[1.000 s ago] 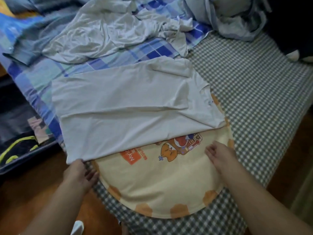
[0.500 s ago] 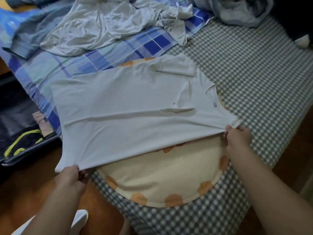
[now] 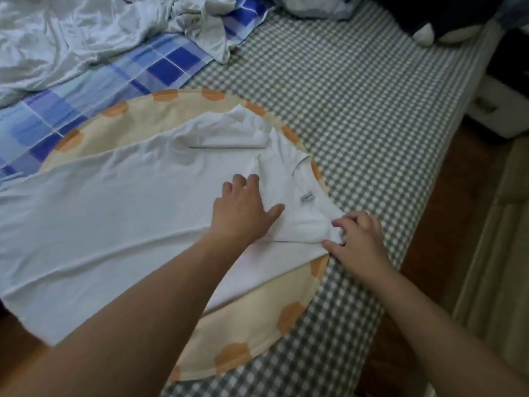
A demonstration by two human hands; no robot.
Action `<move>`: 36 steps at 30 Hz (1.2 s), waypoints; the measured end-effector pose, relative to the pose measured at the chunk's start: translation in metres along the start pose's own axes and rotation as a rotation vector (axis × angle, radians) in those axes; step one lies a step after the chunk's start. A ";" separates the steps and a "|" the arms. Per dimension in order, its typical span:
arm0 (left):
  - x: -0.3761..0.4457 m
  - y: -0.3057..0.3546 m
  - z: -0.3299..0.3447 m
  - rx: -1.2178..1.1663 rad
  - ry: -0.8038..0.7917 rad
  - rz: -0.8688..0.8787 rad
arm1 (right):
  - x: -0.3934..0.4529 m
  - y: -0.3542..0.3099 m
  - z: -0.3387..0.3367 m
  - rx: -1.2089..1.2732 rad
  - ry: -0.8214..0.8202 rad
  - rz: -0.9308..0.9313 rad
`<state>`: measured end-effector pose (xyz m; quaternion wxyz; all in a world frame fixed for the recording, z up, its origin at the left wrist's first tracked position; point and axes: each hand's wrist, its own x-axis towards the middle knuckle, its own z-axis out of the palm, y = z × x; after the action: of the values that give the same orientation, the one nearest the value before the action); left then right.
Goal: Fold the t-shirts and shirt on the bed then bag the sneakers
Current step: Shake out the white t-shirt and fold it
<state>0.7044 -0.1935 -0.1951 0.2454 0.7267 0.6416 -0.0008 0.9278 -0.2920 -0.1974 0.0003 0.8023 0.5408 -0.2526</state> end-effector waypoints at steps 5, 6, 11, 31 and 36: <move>0.046 0.031 0.023 -0.175 0.052 -0.163 | 0.007 0.012 0.013 -0.071 0.084 -0.244; 0.051 0.028 0.018 -0.350 0.090 -0.222 | 0.010 0.015 0.013 -0.043 0.075 -0.243; 0.063 -0.015 -0.024 -0.840 0.391 -0.389 | 0.032 0.015 -0.002 0.129 0.109 -0.207; 0.023 -0.097 -0.045 -0.251 0.109 -0.210 | 0.039 -0.030 0.018 -0.173 0.450 -0.116; -0.049 -0.185 -0.063 0.286 -0.077 0.101 | 0.037 -0.103 0.058 -0.075 0.241 -0.522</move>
<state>0.5031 -0.2061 -0.1903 0.1635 0.7850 0.5878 -0.1076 0.8254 -0.2333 -0.2343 -0.0992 0.6596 0.7342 -0.1266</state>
